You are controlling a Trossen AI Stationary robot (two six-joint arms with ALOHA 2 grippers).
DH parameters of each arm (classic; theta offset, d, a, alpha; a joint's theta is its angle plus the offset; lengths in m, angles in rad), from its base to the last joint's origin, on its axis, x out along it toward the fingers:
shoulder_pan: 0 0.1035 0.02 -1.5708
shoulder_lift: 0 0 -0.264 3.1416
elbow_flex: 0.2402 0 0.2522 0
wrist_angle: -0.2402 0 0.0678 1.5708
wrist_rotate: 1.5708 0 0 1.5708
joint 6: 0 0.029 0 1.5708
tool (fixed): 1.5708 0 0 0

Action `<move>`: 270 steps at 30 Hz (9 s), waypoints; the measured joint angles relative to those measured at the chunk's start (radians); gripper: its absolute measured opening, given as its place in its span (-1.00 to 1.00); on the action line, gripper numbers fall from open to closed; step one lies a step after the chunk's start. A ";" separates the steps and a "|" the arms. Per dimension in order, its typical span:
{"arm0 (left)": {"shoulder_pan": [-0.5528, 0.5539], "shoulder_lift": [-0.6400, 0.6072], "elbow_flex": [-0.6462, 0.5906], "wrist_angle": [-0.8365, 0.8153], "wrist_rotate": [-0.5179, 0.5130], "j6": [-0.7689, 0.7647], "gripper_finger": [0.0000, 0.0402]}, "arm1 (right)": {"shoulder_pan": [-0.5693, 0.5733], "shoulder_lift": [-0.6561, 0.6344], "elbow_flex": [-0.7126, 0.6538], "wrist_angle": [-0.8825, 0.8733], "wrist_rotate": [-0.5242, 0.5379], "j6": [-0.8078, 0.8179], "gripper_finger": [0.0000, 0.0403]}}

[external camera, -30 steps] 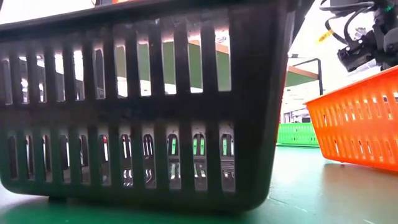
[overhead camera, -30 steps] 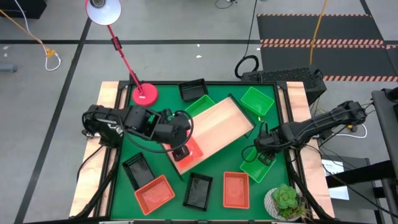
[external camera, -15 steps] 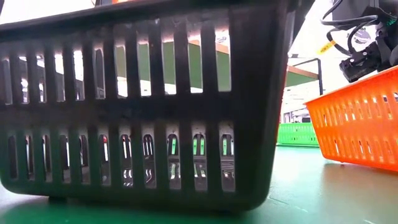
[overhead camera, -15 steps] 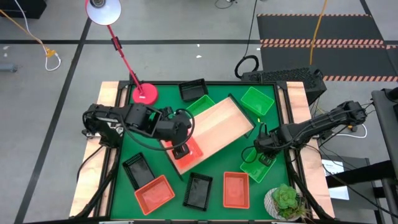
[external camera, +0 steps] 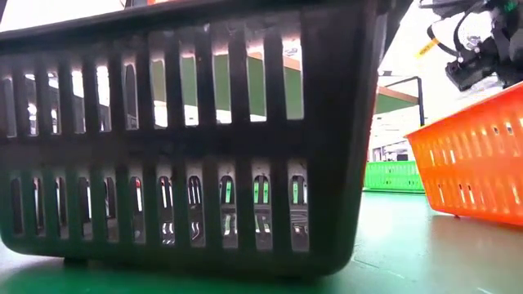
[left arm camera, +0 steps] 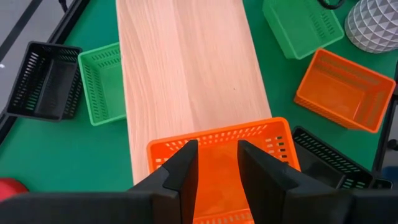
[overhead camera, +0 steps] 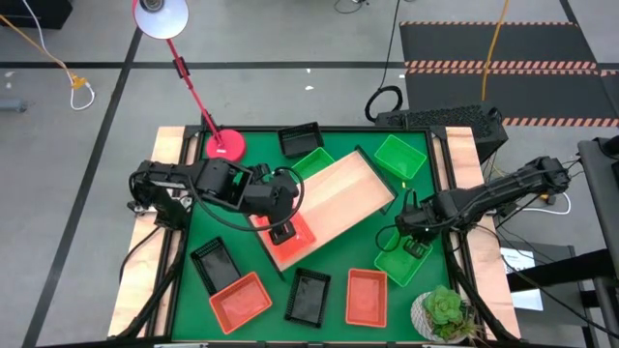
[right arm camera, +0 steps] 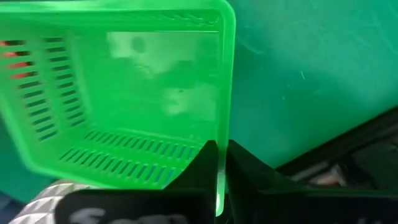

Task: Stack baskets on shelf by color
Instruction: Put the bottom green bin on the shelf, then put the bottom right black bin on the shelf

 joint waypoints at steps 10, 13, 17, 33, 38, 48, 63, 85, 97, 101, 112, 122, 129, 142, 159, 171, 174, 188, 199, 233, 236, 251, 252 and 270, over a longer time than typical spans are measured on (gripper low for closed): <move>0.000 0.000 0.000 0.000 0.000 0.000 -0.43 | 0.002 0.000 0.177 -0.137 -0.026 0.143 -0.96; 0.000 0.000 0.000 0.000 -0.001 0.008 -0.43 | 0.003 0.000 0.236 -0.169 -0.051 0.188 -0.96; 0.000 0.000 0.000 -0.001 -0.001 0.019 -0.43 | 0.003 0.000 0.332 -0.187 -0.064 0.231 -0.96; 0.033 -0.109 0.001 -0.028 -0.084 -0.009 -0.43 | 0.113 -0.003 0.515 0.054 0.195 0.658 -0.96; 0.048 -0.154 0.001 -0.034 -0.111 0.019 -0.43 | 0.140 -0.003 0.515 0.176 0.370 0.769 -0.96; 0.065 -0.167 0.000 -0.048 -0.111 0.054 -0.43 | 0.166 0.089 0.516 0.319 0.712 1.003 -0.98; 0.066 -0.166 0.000 -0.049 -0.111 0.082 -0.43 | 0.152 0.210 0.515 0.586 0.999 1.141 -0.98; 0.082 -0.166 0.000 -0.045 -0.127 0.079 -0.43 | 0.021 0.354 0.515 0.551 0.864 1.153 -0.94; 0.087 -0.166 0.000 -0.022 -0.128 0.091 -0.43 | 0.014 0.353 0.493 0.490 0.784 1.170 -0.93; 0.093 -0.166 0.000 -0.001 -0.128 0.106 -0.43 | 0.014 0.349 0.441 0.564 0.746 1.197 -0.91; 0.098 -0.166 0.000 0.000 -0.128 0.121 -0.43 | 0.016 0.335 0.409 0.610 0.680 1.231 -0.60; 0.098 -0.166 0.000 -0.001 -0.128 0.121 -0.43 | 0.029 0.238 0.409 0.593 0.680 1.118 -0.21; 0.098 -0.166 0.000 -0.001 -0.128 0.129 -0.43 | -0.030 0.062 0.411 0.664 0.339 0.354 -0.13; 0.104 -0.159 0.000 0.008 -0.128 0.085 -0.43 | -0.227 0.190 0.411 0.679 -0.182 -0.743 -0.18; 0.109 -0.160 0.000 0.057 -0.128 0.079 -0.43 | -0.274 0.294 0.487 0.509 -0.037 -1.497 -0.30; 0.130 -0.161 0.000 0.056 -0.128 0.111 -0.43 | -0.272 0.310 0.487 0.531 -0.045 -1.390 -0.94; 0.135 -0.161 0.000 0.055 -0.128 0.121 -0.43 | -0.259 0.297 0.487 0.544 -0.044 -1.338 -0.95; 0.144 -0.161 0.000 0.056 -0.128 0.176 -0.43 | -0.149 0.298 0.487 0.592 0.111 -1.380 -0.90; 0.144 -0.161 0.000 0.057 -0.128 0.175 -0.43 | -0.150 0.352 0.487 0.630 0.112 -1.497 -0.89; 0.144 -0.161 0.000 0.060 -0.129 0.203 -0.43 | -0.150 0.356 0.487 0.644 0.135 -1.525 -0.54; 0.144 -0.161 0.000 0.060 -0.129 0.203 -0.43 | -0.151 0.356 0.487 0.644 0.140 -1.526 -0.52; 0.122 -0.161 0.000 0.060 -0.075 0.191 -0.43 | -0.156 0.348 0.487 0.635 0.184 -1.532 -0.51; 0.115 -0.161 0.000 0.060 -0.068 0.182 -0.43 | -0.156 0.343 0.487 0.636 0.184 -1.516 -0.51; -0.376 -0.161 -0.158 0.199 0.081 -0.039 -0.43 | -0.010 0.149 0.487 0.618 0.295 -0.855 -0.51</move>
